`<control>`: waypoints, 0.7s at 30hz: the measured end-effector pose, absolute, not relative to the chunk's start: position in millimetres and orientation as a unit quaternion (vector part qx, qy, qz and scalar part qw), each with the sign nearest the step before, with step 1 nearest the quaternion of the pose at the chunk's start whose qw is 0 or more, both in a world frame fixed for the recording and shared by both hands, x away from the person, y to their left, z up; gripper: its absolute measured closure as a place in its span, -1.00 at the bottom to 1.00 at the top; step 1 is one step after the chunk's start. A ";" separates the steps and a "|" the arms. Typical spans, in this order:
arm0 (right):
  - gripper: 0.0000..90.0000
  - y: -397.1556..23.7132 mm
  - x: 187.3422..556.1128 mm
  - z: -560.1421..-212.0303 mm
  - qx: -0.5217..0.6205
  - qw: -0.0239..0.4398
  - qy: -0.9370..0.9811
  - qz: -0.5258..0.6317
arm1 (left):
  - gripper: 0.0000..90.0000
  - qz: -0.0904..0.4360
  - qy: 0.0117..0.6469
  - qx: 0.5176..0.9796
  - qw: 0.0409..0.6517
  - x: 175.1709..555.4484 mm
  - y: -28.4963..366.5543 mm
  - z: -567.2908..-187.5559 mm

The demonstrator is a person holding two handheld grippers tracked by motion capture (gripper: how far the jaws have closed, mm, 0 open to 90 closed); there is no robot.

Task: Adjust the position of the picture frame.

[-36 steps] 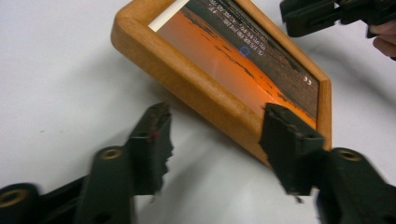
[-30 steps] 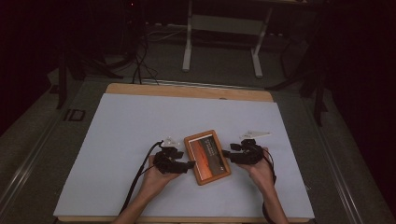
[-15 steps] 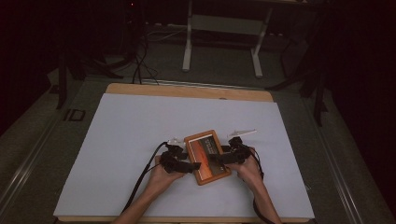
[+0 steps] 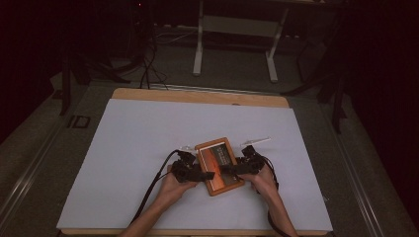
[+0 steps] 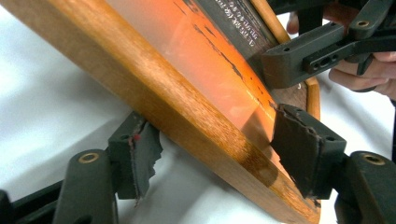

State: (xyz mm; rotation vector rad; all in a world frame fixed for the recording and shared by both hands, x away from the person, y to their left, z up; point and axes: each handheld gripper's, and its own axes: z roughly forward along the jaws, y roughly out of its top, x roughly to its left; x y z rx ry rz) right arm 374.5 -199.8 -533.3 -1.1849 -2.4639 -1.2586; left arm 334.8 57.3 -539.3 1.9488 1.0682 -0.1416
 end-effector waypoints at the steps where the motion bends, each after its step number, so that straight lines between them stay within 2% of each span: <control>1: -0.40 -200.9 374.3 -533.0 -0.394 0.066 -0.816 -0.418 | -0.18 -0.060 0.435 0.780 0.446 334.8 58.3 -538.9; 5: -0.30 -205.3 373.0 -527.8 -0.391 0.065 -0.812 -0.428 | 0.02 -0.069 0.438 0.771 0.458 334.2 63.4 -533.0; 15: 0.05 -220.8 365.2 -506.8 -0.383 0.055 -0.792 -0.472 | 0.40 -0.052 0.424 0.759 0.491 324.7 68.4 -508.7; 21: 0.11 -215.6 358.6 -494.5 -0.365 0.032 -0.796 -0.482 | 0.45 -0.032 0.427 0.756 0.496 323.3 76.0 -498.5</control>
